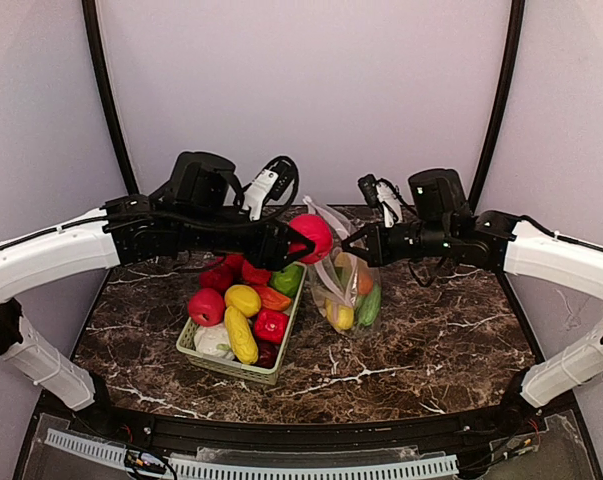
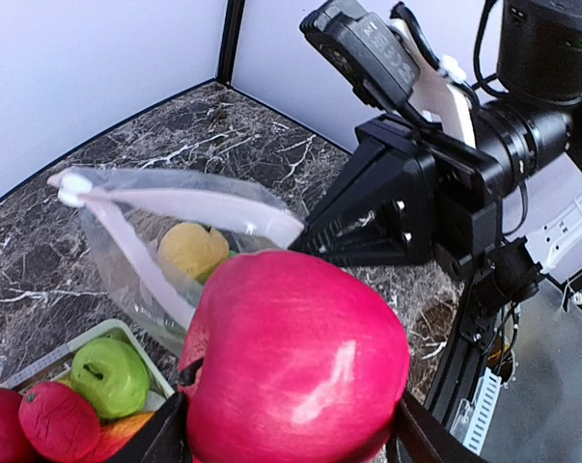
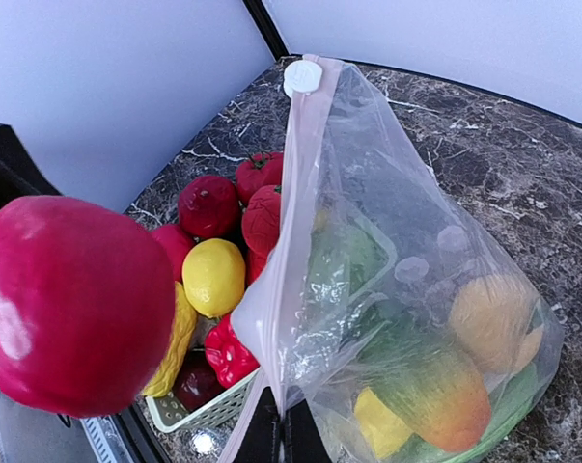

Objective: Place the food in the zip-top bag and seal the zipper
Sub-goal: Place the fake fruit in the zipper food storage bag.

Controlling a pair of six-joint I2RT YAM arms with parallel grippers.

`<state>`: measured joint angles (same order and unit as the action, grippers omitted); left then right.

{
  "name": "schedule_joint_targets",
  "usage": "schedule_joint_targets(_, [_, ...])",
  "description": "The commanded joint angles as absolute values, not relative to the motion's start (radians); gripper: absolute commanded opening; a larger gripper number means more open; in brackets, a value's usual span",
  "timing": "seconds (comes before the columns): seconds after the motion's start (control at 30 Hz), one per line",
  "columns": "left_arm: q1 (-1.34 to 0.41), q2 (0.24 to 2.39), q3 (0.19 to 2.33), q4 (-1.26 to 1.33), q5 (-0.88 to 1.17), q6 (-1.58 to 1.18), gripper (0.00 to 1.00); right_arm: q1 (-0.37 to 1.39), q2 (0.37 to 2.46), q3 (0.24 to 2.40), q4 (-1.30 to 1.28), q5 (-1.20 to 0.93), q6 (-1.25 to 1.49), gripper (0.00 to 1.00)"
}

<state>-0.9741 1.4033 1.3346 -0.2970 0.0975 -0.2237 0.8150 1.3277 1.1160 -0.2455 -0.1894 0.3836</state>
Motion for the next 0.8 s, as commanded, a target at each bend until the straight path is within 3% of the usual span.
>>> schedule_joint_targets(0.0, [-0.960,1.517,1.432,-0.265,0.112,-0.273,0.53,0.812,1.287,1.111,-0.191,-0.237,0.372,0.00])
schedule_joint_targets(0.23, [-0.940,1.640,1.531,-0.378,0.039,-0.301,0.52,0.813,1.269,1.094,-0.176,-0.254,0.383,0.00])
schedule_joint_targets(0.53, [-0.938,1.699,1.567,-0.324,0.080,-0.330,0.52,0.813,1.283,1.101,-0.166,-0.270,0.377,0.00])
schedule_joint_targets(0.77, [-0.927,1.746,1.596,-0.352,0.054,-0.371,0.61,0.813,1.281,1.100,-0.166,-0.260,0.379,0.00])
